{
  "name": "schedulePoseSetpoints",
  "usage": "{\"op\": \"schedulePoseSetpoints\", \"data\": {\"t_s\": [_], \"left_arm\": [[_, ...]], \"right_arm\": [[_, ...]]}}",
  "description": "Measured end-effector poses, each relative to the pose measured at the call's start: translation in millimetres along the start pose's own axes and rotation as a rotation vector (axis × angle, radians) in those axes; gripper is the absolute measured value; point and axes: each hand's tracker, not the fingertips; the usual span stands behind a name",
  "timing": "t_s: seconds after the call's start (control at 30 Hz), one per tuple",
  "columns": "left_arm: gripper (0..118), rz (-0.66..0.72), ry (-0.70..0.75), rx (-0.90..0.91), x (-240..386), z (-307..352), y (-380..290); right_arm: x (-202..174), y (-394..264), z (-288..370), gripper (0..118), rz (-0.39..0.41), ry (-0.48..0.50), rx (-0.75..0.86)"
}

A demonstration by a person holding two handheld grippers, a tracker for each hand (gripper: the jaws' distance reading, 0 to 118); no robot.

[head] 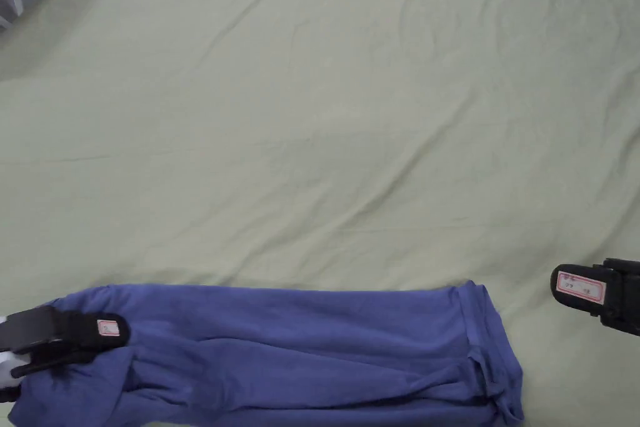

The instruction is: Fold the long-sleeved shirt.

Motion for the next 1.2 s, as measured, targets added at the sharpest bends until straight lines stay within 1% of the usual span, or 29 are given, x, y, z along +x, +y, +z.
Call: {"op": "schedulePoseSetpoints", "data": {"t_s": [0.1,0.17,0.2,0.27,0.33,0.4,0.43,0.47,0.5,0.53,0.57,0.6,0.63,0.7,0.77,0.8,0.83,0.87,0.93,0.97,1.0,1.03,1.07,1.1,1.13,1.17,1.2], "left_arm": [[26,-0.098,0.127,0.009,58.7,-29.1,-20.3],[26,-0.141,0.228,0.02,97.4,-63.6,-37.8],[26,-0.174,0.271,0.005,107.1,-85.3,-40.0],[26,-0.203,0.274,-0.026,136.3,-132.0,-59.7],[26,-0.229,0.244,-0.119,148.3,-181.6,-72.9],[27,-0.193,0.23,-0.216,161.1,-226.2,-91.6],[31,-0.203,0.243,-0.203,167.8,-239.4,-97.7],[39,-0.228,0.275,-0.177,175.6,-246.7,-104.1],[56,-0.258,0.302,-0.137,183.0,-251.6,-107.1],[94,-0.256,0.277,-0.126,187.3,-254.0,-108.4],[103,-0.252,0.215,-0.11,189.5,-254.8,-108.8],[112,-0.227,0.121,-0.138,196.6,-256.6,-112.7],[118,-0.215,0.053,-0.16,198.8,-259.4,-115.4],[118,-0.199,0.05,-0.153,207.4,-255.5,-119.1],[118,-0.178,-0.032,-0.166,208.2,-245.0,-117.9],[118,-0.142,-0.077,-0.15,207.9,-236.0,-116.3],[118,-0.107,-0.134,-0.135,207.1,-225.8,-113.9],[118,-0.074,-0.222,-0.135,209.0,-215.7,-114.5],[118,-0.025,-0.379,-0.188,206.7,-192.8,-105.7],[115,-0.03,-0.423,-0.21,203.2,-179.3,-101.1],[106,-0.056,-0.381,-0.171,202.7,-164.8,-98.4],[73,-0.121,-0.32,-0.093,200.3,-152.0,-94.1],[32,-0.215,-0.216,-0.007,199.8,-140.2,-91.1],[0,-0.308,-0.053,0.051,204.2,-139.7,-92.7],[0,-0.354,0.096,0.072,203.4,-142.8,-96.4],[0,-0.385,0.164,0.034,200.8,-150.6,-102.1],[0,-0.405,0.166,-0.016,195.7,-163.2,-108.2]], "right_arm": [[0.8,-3.7,5.3,0,0.0,-0.019,-0.016],[3.8,-5.6,10.2,0,-0.011,-0.024,-0.028],[5.2,-7.3,13.3,0,-0.016,-0.032,-0.029],[8.6,-10.3,18.5,0,-0.02,-0.047,-0.032],[13.1,-12.9,24.5,0,-0.023,-0.063,-0.035],[19.1,-16.7,32.9,0,-0.026,-0.074,-0.034],[22.8,-18.2,36.9,0,-0.033,-0.074,-0.032],[26.0,-19.8,41.5,0,-0.042,-0.073,-0.03],[28.8,-21.7,46.4,0,-0.053,-0.073,-0.023],[30.8,-23.1,50.2,0,-0.061,-0.072,-0.018],[32.3,-25.0,54.2,0,-0.065,-0.07,-0.013],[34.2,-26.6,57.6,0,-0.068,-0.07,-0.008],[36.1,-27.9,60.5,0,-0.073,-0.071,-0.004],[39.6,-30.1,65.7,0,-0.085,-0.072,0.007],[42.5,-31.8,69.9,0,-0.094,-0.072,0.017],[44.1,-32.8,71.9,0,-0.103,-0.069,0.024],[44.7,-33.5,72.8,0,-0.112,-0.06,0.03],[46.2,-34.4,73.2,0,-0.121,-0.048,0.033],[47.7,-35.5,72.3,0,-0.131,-0.037,0.035],[46.5,-35.4,71.4,0,-0.132,-0.037,0.037],[46.0,-35.7,70.6,0,-0.133,-0.036,0.037],[45.5,-36.0,69.9,0,-0.133,-0.034,0.036],[44.5,-36.4,69.0,0,-0.132,-0.03,0.037],[43.2,-36.5,68.0,0,-0.132,-0.026,0.036],[42.4,-36.7,67.2,0,-0.131,-0.022,0.033],[41.2,-36.9,66.4,0,-0.129,-0.021,0.032],[40.0,-37.1,65.7,0,-0.126,-0.023,0.03]]}}
